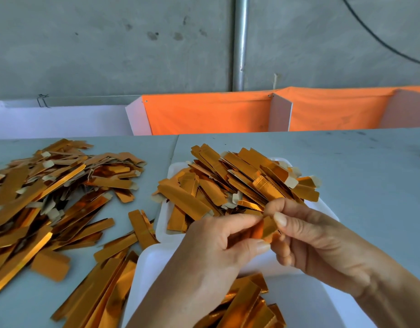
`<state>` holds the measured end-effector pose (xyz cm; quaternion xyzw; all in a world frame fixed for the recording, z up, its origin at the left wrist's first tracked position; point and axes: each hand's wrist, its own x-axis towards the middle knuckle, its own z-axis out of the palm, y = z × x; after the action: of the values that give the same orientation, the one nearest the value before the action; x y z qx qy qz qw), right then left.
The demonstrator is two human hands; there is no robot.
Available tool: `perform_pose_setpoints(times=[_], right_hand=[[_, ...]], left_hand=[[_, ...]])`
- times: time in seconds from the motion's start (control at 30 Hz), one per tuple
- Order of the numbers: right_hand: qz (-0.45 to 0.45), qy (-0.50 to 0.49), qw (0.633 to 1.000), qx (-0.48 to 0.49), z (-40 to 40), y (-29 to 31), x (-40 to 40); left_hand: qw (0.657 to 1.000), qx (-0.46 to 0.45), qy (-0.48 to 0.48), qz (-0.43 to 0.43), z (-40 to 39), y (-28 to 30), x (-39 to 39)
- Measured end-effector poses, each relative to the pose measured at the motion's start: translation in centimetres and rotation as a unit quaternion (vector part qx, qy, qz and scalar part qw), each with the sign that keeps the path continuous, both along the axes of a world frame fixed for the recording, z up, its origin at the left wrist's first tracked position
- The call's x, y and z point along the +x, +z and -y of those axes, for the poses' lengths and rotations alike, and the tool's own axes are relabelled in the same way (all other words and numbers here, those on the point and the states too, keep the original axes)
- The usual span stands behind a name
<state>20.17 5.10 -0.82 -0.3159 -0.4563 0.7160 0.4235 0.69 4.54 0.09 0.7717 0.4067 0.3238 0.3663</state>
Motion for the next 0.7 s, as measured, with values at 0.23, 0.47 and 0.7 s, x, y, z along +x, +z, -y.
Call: perform_pose_setpoints(times=[0.23, 0.47, 0.7], right_hand=[[0.140, -0.051, 0.989, 0.023, 0.4, 0.3, -0.4], [0.574, -0.394, 0.690, 0.200, -1.2, -0.7, 1.4], [0.718, -0.229, 0.646, 0.123, -1.5, -1.3, 1.4]], left_hand=[[0.997, -0.073, 0.003, -0.037, -0.3, -0.5, -0.1], [0.983, -0.072, 0.026, -0.169, -0.3, -1.3, 0.8], [0.989, -0.023, 0.062, -0.135, 0.1, -1.4, 0.8]])
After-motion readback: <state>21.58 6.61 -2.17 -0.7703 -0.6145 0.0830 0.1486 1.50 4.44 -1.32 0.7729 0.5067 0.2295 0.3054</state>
